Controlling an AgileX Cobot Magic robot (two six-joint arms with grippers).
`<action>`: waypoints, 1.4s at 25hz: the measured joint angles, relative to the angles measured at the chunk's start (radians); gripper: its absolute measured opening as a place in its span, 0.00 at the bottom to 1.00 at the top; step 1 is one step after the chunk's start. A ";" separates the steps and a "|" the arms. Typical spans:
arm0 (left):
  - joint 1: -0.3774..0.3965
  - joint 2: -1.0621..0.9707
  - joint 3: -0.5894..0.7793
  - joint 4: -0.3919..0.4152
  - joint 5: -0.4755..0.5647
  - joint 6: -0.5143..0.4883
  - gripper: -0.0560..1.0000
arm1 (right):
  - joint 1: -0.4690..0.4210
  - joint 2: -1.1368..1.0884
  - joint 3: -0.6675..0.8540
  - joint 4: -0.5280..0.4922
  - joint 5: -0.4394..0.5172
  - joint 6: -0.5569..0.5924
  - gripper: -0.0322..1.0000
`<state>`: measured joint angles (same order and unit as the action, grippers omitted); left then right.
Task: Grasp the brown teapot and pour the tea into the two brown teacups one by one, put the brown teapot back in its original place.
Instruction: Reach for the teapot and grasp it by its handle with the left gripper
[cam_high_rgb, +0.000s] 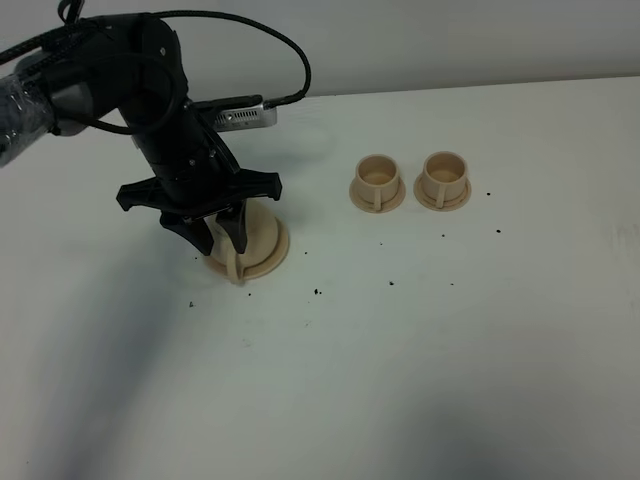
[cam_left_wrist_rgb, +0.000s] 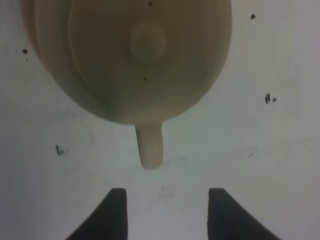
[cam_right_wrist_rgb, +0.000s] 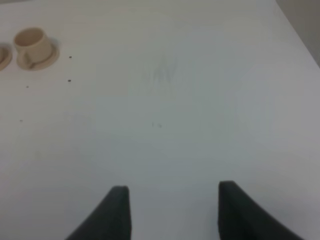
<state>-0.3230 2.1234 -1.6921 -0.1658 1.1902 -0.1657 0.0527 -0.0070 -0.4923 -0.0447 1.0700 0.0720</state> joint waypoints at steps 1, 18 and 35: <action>0.000 0.007 -0.002 0.001 0.000 0.000 0.45 | 0.000 0.000 0.000 0.000 0.000 0.000 0.44; 0.000 0.062 -0.004 0.030 0.000 -0.003 0.45 | 0.000 0.000 0.000 0.001 0.000 0.000 0.44; 0.000 0.075 -0.004 0.031 0.000 -0.003 0.45 | 0.000 0.000 0.000 0.002 0.000 0.000 0.44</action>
<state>-0.3230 2.1986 -1.6962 -0.1350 1.1902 -0.1692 0.0527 -0.0070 -0.4923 -0.0428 1.0700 0.0720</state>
